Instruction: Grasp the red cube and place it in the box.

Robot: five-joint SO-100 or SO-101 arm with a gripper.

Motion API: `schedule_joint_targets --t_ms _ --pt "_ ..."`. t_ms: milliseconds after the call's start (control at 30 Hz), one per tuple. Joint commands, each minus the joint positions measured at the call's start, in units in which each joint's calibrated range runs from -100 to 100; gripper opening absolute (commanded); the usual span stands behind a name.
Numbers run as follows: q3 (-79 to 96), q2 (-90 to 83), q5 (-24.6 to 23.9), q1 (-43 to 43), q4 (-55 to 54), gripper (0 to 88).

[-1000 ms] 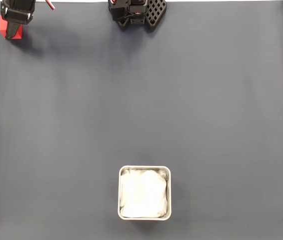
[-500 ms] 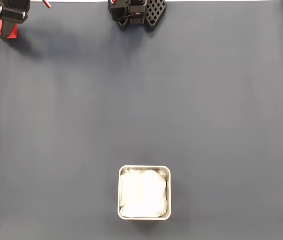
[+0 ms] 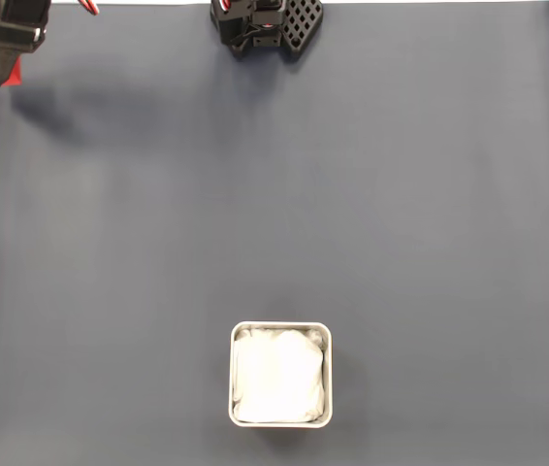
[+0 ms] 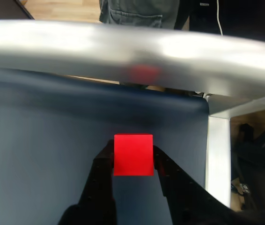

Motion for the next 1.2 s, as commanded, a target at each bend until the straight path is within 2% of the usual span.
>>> schedule_joint_targets --t_ms 0,333,1167 --pt "-4.28 -3.82 -0.15 -2.70 1.73 7.6" --pt "-12.22 -4.17 -0.29 -8.24 7.64 7.6" --pt "-28.55 1.20 -0.24 -24.43 11.57 7.7"
